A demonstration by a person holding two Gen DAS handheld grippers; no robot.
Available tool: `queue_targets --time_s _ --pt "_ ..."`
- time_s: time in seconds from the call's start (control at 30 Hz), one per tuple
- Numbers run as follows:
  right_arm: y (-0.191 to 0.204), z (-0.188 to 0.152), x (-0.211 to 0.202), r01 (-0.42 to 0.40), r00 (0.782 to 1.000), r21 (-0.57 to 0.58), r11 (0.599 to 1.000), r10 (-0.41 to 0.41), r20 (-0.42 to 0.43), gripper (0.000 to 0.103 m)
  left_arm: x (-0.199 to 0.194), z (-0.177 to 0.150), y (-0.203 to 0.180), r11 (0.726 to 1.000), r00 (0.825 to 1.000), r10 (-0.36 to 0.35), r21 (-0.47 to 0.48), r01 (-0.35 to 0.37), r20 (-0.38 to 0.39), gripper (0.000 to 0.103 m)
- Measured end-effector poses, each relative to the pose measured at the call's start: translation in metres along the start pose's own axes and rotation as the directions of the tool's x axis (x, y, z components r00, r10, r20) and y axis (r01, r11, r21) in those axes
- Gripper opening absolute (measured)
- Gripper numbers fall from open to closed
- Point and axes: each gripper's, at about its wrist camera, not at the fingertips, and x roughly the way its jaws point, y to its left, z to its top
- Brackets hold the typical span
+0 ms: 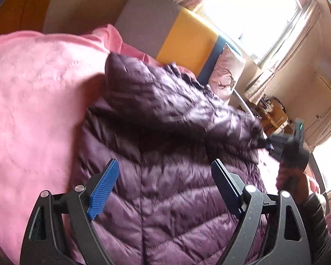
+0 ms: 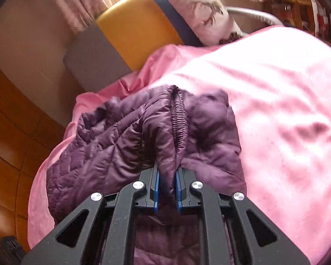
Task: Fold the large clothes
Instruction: 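Grasp the other jacket side with the right gripper and fold it over the body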
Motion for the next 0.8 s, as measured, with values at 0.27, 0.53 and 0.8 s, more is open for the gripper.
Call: queue_targets --time_s 0.27,0.53,0.8 --pt "0.018 -0.007 -0.037 0.124 0.984 -0.153 0.980 -0.101 0.148 0.065 0.011 0.062 -0.008 0.993 0.991 0.099 0.047 -0.104 0.092 0.086" --pt "0.085 -0.013 0.022 0.138 0.986 -0.366 0.920 -0.094 0.134 0.077 0.087 0.119 -0.020 0.989 0.987 0.138 0.044 -0.142 0.082 0.087" --pt "0.054 -0.031 0.085 0.186 0.983 -0.387 0.903 -0.170 0.075 0.083 0.154 0.090 0.012 0.974 0.978 0.208 0.097 -0.205 -0.022 0.081"
